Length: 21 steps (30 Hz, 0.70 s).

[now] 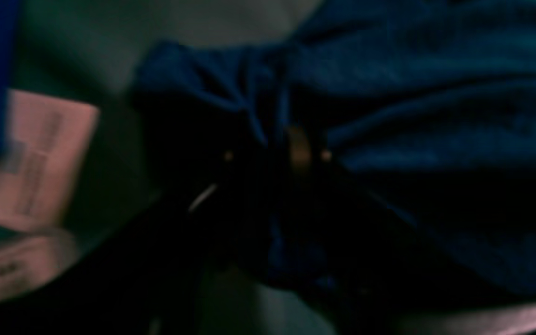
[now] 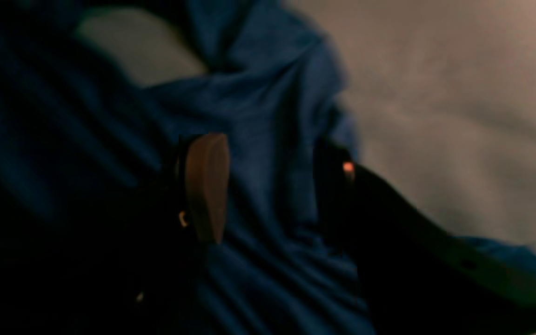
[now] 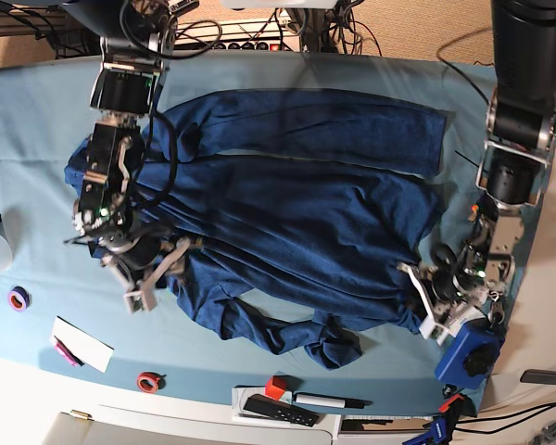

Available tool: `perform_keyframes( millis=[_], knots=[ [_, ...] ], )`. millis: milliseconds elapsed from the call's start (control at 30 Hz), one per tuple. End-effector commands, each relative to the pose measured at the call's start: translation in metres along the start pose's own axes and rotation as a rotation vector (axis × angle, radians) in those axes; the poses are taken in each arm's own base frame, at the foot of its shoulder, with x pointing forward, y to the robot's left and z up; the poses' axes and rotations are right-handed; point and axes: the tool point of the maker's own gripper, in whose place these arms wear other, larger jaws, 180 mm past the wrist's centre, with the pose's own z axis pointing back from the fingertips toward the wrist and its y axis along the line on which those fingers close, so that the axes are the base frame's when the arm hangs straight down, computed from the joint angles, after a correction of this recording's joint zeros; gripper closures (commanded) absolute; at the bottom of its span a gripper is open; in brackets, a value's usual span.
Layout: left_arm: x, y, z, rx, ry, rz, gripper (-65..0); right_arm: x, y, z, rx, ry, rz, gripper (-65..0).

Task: Layout the t-shirt on the table in an organized manner, then fold the t-shirt properly
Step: 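Slide the right gripper along the shirt side edge toward the hem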

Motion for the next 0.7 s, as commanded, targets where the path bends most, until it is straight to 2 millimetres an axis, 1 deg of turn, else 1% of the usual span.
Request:
perform_keyframes(
  millis=[0,67,100,233,400,533,567,600,633,667],
  knots=[
    [0.031,0.007,0.005,0.008,-0.078,-0.012,-17.3,0.030,-0.010,0.005,-0.034,-0.084,0.018,-30.3],
    [0.029,0.005,0.004,0.004,-0.076,-0.010,-17.3,0.035,-0.020,0.004,-0.085,-0.092,0.021,-36.5],
    [0.030,0.005,0.004,0.004,-0.077,-0.011,-17.3,0.035,-0.024,0.002,-0.100,-0.097,0.013,-38.3],
    [0.031,0.003,0.003,0.000,-0.082,-0.011,-17.3,0.032,-0.032,-0.021,-0.095,-0.085,-0.030,-38.6],
    [0.031,0.003,0.003,0.001,-0.081,-0.013,-17.3,0.022,-0.035,-0.055,-0.054,0.002,-0.106,-38.6],
    [0.031,0.003,0.003,0.001,-0.083,-0.013,-17.3,0.013,-0.033,-0.071,-0.029,0.062,-0.149,-38.3],
    [0.031,0.003,0.003,0.001,-0.084,-0.013,-17.3,0.010,-0.033,-0.073,-0.025,0.071,-0.155,-36.8],
    [0.031,0.003,0.003,0.001,-0.084,-0.013,-17.3,0.008,-0.032,-0.074,-0.023,0.078,-0.158,-31.9],
    [0.031,0.003,0.003,0.001,-0.084,-0.013,-17.3,0.004,-0.032,-0.075,-0.021,0.088,-0.161,-24.5],
    [0.032,0.003,0.003,0.001,-0.085,-0.013,-17.3,0.002,-0.032,-0.075,-0.021,0.094,-0.162,-15.5]
  ],
)
